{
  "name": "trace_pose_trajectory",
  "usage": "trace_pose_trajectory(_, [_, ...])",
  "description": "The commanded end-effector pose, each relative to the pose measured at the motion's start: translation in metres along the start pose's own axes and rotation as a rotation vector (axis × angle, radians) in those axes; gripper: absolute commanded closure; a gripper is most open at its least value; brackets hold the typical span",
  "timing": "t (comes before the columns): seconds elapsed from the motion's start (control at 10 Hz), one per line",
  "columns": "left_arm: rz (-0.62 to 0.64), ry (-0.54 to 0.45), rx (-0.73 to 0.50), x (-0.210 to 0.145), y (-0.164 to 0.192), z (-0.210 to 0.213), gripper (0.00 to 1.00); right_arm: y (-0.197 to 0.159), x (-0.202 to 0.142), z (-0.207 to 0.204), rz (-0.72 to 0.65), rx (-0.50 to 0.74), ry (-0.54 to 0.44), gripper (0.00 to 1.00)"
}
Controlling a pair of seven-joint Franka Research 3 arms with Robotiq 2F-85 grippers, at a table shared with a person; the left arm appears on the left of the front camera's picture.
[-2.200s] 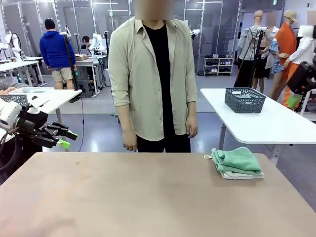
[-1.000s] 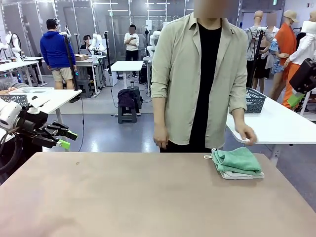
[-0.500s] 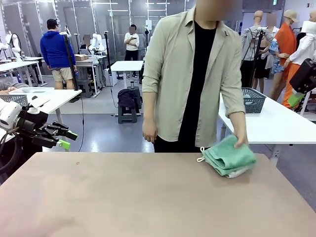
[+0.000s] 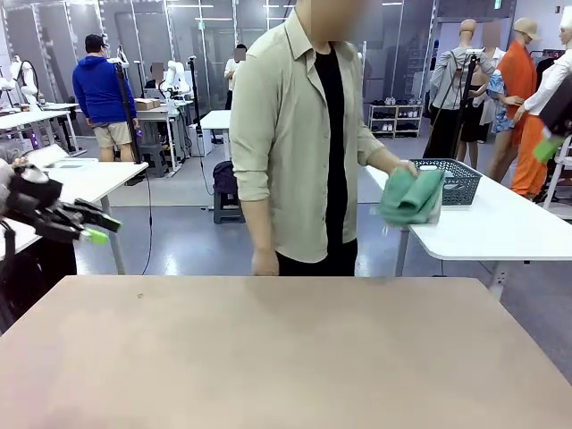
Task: Fold the towels and place them in the basket.
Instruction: Stack the folded Towel with hook on the right side of the table.
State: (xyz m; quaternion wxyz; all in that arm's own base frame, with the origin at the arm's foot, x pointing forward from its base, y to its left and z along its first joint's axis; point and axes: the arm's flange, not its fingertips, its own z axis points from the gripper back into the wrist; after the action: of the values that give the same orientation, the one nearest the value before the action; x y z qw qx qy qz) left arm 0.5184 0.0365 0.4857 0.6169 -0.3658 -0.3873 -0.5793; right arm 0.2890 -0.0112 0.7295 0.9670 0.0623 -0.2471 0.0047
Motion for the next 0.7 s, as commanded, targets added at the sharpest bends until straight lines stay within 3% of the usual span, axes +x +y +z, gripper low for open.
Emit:
trace_pose_trajectory(0.0, [-0.003, 0.022, 0.027, 0.027, -0.008, 0.053, 0.3, -0.008, 0.016, 0.025, 0.019, 0.046, -0.05, 0.14])
trace_pose_trajectory(0.3, [-0.067, 0.025, 0.042, 0.047, -0.024, 0.105, 0.3, -0.021, 0.029, 0.061, 0.04, 0.046, -0.073, 0.14])
trace_pose_trajectory(0.6, [-0.069, 0.033, 0.025, 0.047, -0.024, 0.108, 0.3, -0.021, 0.033, 0.063, 0.041, 0.03, -0.087, 0.14])
